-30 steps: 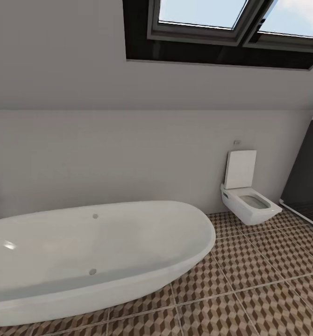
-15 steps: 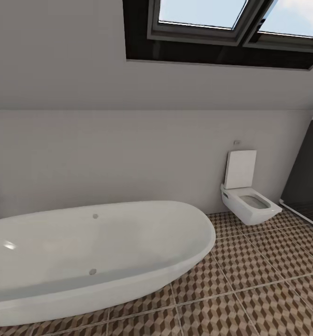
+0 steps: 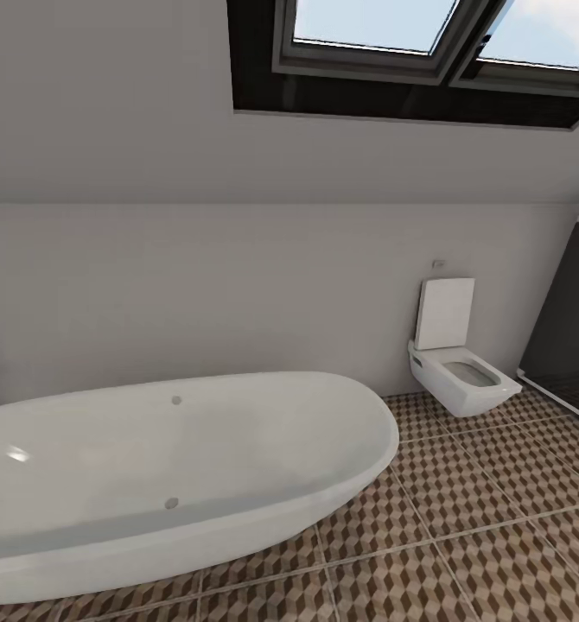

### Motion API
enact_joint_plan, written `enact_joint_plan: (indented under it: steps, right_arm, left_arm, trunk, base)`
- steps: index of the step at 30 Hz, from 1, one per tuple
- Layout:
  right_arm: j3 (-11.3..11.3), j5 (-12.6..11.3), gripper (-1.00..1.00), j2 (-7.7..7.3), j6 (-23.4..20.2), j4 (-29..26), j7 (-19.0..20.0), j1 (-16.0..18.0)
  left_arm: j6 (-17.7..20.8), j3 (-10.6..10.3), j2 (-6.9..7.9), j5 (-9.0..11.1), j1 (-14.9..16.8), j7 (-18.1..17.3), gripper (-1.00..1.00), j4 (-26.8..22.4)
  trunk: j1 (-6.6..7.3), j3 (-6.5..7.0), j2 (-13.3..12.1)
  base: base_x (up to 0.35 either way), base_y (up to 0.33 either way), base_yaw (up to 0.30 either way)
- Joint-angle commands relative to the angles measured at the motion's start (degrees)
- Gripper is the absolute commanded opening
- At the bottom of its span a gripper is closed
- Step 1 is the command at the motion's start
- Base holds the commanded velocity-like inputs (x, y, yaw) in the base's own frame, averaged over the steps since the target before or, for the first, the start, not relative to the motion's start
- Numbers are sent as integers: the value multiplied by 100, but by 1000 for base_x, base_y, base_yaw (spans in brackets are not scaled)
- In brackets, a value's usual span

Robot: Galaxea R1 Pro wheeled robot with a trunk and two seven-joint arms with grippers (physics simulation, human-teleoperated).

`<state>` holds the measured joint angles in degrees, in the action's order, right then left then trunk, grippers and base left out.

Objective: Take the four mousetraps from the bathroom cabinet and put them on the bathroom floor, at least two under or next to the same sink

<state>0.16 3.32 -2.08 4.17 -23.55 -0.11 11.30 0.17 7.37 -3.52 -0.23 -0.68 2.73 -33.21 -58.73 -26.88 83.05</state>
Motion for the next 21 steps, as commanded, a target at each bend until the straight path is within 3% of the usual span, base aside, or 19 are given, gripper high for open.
enact_joint_plan:
  steps: [1,8,21]
  right_arm:
    - [-1,33,100,-1,21,8,-2,3]
    - [-6,32,100,-9,36,37,-5,4]
    - [-7,42,100,-15,48,130,-6,4]
  left_arm:
    - [-8,38,-6,-2,-2,2,100,1]
    - [-46,99,-6,-3,-2,2,100,35]
    - [-119,125,11,-3,-2,6,100,55]
  trunk:
    - [0,-5,3]
    - [0,-5,3]
    - [0,-5,3]
  base:
    - [0,0,-50]
    - [0,0,-170]
    - [0,0,-255]
